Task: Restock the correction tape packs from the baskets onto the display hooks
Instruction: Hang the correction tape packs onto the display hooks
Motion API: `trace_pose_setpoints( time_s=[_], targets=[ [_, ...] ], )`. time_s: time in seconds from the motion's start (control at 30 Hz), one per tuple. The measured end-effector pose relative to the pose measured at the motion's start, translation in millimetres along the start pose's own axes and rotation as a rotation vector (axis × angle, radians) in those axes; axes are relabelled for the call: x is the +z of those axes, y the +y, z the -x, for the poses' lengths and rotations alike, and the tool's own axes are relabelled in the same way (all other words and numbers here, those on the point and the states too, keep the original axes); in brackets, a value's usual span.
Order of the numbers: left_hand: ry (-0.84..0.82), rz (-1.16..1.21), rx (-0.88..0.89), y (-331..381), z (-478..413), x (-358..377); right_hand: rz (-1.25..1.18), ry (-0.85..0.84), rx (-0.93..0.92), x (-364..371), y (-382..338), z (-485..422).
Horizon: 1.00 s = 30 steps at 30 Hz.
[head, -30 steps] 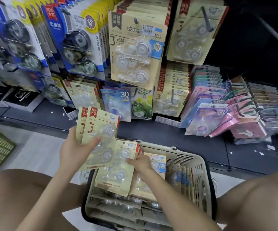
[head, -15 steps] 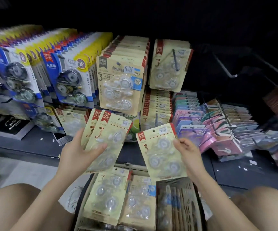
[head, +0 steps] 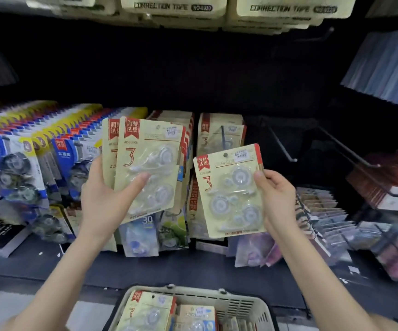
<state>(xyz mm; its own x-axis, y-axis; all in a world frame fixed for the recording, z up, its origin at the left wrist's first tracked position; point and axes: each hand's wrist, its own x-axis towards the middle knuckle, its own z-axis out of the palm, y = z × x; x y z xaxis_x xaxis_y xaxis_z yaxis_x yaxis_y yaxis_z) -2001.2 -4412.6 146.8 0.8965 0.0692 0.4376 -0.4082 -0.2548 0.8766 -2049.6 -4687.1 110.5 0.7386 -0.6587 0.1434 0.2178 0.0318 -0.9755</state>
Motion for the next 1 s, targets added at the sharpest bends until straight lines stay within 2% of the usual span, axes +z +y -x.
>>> trace_pose_setpoints(
  time_s=[0.13,0.4,0.77,0.9,1.0],
  targets=[
    [-0.005,0.029,0.051,7,-10,7,-0.013,0.023,0.034,2,7,-4],
    [0.014,0.075,0.016,4,-25,16,-0.201,0.045,0.249,35,24,-63],
    [0.007,0.113,-0.012,0,-45,20,-0.211,0.122,0.314,64,36,-136],
    [0.001,0.138,-0.012,-1,-47,21,-0.144,0.127,0.301,61,42,-145],
    [-0.007,0.186,-0.028,3,-45,19,0.094,0.220,0.161,55,34,-129]
  ],
)
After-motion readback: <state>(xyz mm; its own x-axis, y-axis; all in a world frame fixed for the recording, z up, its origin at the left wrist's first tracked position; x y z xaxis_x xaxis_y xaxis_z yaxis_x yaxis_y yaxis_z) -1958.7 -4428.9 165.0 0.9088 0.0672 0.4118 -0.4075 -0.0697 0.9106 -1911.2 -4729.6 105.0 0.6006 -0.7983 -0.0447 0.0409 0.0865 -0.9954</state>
